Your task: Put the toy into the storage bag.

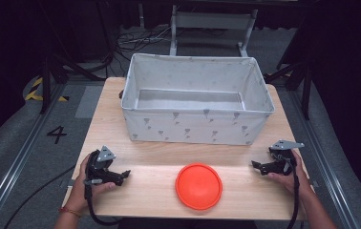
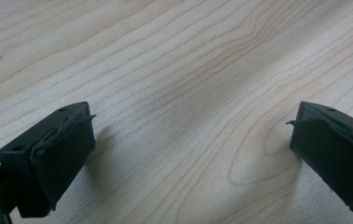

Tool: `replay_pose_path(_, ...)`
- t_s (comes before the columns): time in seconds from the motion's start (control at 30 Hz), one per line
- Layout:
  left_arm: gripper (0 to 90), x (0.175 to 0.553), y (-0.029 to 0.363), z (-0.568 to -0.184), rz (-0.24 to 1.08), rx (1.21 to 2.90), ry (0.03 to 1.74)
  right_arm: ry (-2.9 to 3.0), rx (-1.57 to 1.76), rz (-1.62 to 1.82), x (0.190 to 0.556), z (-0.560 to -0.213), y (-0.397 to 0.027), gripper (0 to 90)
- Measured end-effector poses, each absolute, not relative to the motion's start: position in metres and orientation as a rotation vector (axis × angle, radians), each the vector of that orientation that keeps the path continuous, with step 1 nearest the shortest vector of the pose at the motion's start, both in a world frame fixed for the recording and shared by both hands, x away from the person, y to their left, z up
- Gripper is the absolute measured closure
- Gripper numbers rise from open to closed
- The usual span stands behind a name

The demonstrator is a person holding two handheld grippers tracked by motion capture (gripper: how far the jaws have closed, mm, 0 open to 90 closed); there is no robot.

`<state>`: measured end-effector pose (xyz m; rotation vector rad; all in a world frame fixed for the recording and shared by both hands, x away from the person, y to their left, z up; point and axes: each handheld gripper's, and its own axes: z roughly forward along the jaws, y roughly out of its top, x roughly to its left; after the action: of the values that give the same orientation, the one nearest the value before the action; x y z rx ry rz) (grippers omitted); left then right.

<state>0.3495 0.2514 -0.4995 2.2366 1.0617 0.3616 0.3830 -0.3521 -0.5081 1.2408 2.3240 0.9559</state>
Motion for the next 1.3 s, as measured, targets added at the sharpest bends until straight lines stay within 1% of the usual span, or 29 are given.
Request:
replay_pose_path(0.37, 0.1, 0.349, 0.251, -0.500, 0.361, 2.234, 1.066, 2.318, 1.254, 0.953, 0.382, -0.508, -0.352, 0.5)
replay_pose_path(0.43, 0.1, 0.348, 0.252, -0.500, 0.360, 2.229, 1.081, 2.327, 1.251, 0.954, 0.382, -0.507, -0.351, 4.9)
replay_pose_path(0.47, 0.1, 0.348, 0.252, -0.500, 0.363, 2.228, 1.082, 2.338, 1.241, 0.953, 0.381, -0.505, -0.351, 8.4)
replay_pose_path(0.53, 0.1, 0.348, 0.252, -0.500, 0.360, 2.228, 1.083, 2.360, 1.219, 0.965, 0.379, -0.502, -0.349, 19.2)
replay_pose_path(0.6, 0.1, 0.348, 0.252, -0.500, 0.360, 2.228, 1.084, 2.390, 1.205, 0.984, 0.378, -0.499, -0.347, 24.9)
replay_pose_path(0.73, 0.1, 0.348, 0.252, -0.500, 0.359, 2.228, 1.083, 2.422, 1.166, 1.019, 0.373, -0.493, -0.338, 25.5)
replay_pose_path(0.87, 0.1, 0.349, 0.252, -0.499, 0.375, 2.232, 1.074, 2.454, 1.095, 1.075, 0.363, -0.483, -0.319, 24.8)
replay_pose_path(0.9, 0.1, 0.348, 0.252, -0.500, 0.353, 2.228, 1.085, 2.469, 1.075, 1.095, 0.361, -0.481, -0.314, 24.8)
replay_pose_path(0.93, 0.1, 0.349, 0.252, -0.499, 0.370, 2.231, 1.078, 2.480, 1.047, 1.113, 0.358, -0.478, -0.307, 24.6)
replay_pose_path(0.97, 0.1, 0.348, 0.252, -0.500, 0.354, 2.227, 1.085, 2.488, 1.033, 1.124, 0.357, -0.477, -0.303, 24.6)
replay_pose_path(1.17, 0.1, 0.348, 0.252, -0.500, 0.360, 2.228, 1.084, 2.552, 0.917, 1.190, 0.345, -0.465, -0.263, 25.3)
replay_pose_path(1.3, 0.1, 0.348, 0.252, -0.500, 0.361, 2.229, 1.084, 2.597, 0.861, 1.244, 0.343, -0.462, -0.236, 23.6)
